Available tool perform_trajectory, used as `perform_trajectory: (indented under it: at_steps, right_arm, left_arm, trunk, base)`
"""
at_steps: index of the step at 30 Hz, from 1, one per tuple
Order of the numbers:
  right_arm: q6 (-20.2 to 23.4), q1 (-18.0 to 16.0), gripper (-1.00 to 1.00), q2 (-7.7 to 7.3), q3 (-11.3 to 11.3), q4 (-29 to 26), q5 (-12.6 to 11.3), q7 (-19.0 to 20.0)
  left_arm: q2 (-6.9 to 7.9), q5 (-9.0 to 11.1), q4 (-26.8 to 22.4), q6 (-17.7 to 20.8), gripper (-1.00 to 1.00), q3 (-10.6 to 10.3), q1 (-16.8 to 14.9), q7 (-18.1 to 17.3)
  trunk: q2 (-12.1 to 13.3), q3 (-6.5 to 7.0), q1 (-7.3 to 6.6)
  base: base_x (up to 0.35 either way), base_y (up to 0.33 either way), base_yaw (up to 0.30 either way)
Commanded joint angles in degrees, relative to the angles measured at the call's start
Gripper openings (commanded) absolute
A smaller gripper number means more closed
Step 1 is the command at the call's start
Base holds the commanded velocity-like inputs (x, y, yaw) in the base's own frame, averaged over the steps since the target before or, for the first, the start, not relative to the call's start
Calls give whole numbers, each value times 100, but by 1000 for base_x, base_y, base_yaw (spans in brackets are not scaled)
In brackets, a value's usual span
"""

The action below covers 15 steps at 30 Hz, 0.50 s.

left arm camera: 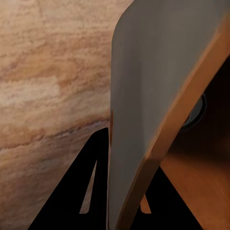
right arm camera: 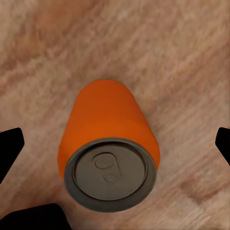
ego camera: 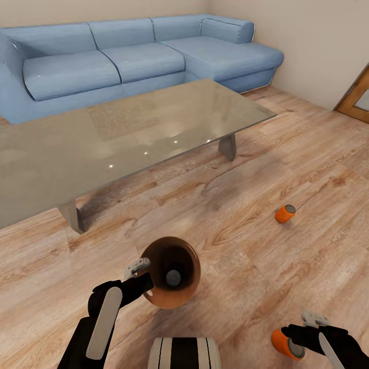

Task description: Put the three can of soda from the living room inside the tash can in the kitchen.

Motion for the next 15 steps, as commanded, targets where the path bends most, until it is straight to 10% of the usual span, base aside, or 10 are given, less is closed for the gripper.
perform_trajectory:
  at_steps: [1,15]
  right_arm:
    - [-16,0,100,1,1,17,-1,0]
    - [-209,0,100,30,121,330,-4,8]
  left_arm:
    - [0,109,-3,-34,-100,-7,-2,24]
    - [0,108,-3,-34,-100,-7,-2,24]
  trunk:
    - [0,0,-1]
    - [0,0,-1]
  base:
    - [0,0,0]
    - [0,0,0]
